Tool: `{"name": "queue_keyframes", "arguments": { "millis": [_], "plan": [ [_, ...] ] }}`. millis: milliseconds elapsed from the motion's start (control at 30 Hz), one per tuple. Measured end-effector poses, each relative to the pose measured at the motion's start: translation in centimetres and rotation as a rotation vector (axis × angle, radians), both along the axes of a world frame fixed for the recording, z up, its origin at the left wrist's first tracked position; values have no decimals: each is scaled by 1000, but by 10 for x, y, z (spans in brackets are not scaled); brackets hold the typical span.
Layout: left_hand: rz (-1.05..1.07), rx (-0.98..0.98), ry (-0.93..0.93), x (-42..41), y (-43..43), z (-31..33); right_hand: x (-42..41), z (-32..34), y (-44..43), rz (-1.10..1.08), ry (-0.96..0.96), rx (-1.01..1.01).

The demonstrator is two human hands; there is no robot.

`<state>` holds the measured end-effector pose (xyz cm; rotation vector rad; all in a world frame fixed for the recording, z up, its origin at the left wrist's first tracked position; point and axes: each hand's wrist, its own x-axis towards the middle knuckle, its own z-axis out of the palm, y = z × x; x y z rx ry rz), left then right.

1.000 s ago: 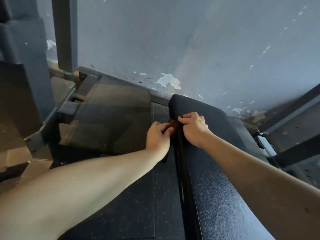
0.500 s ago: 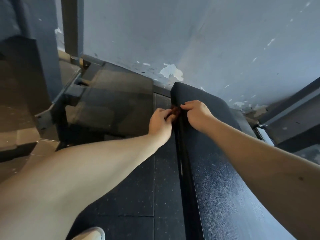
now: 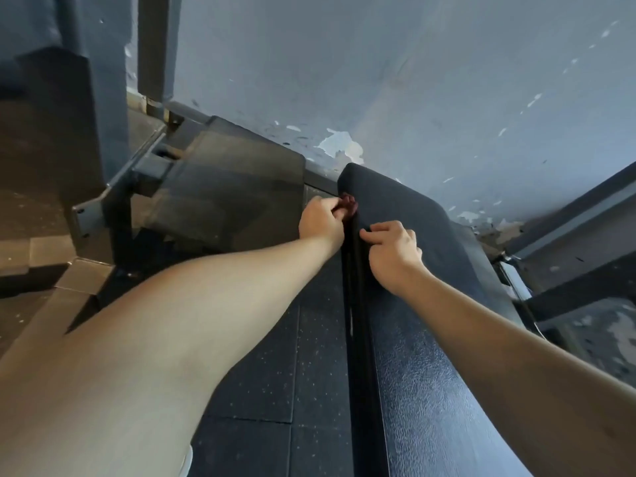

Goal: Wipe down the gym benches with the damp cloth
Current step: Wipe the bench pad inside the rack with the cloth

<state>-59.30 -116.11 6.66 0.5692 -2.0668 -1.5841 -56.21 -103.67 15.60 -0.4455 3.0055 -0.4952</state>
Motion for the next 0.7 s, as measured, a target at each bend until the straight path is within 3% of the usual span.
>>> {"name": "queue_keyframes", "arguments": {
  "millis": [333,533,700],
  "plan": [
    [-130,-7,61,76,25,-22,7,5,3,10,-49,4],
    [-50,-104,29,37,8,-7,9,7,0,-5,-53,-3],
    [-31,-70,-25,26,10,-6,9,7,0,-17,-59,18]
  ]
}}
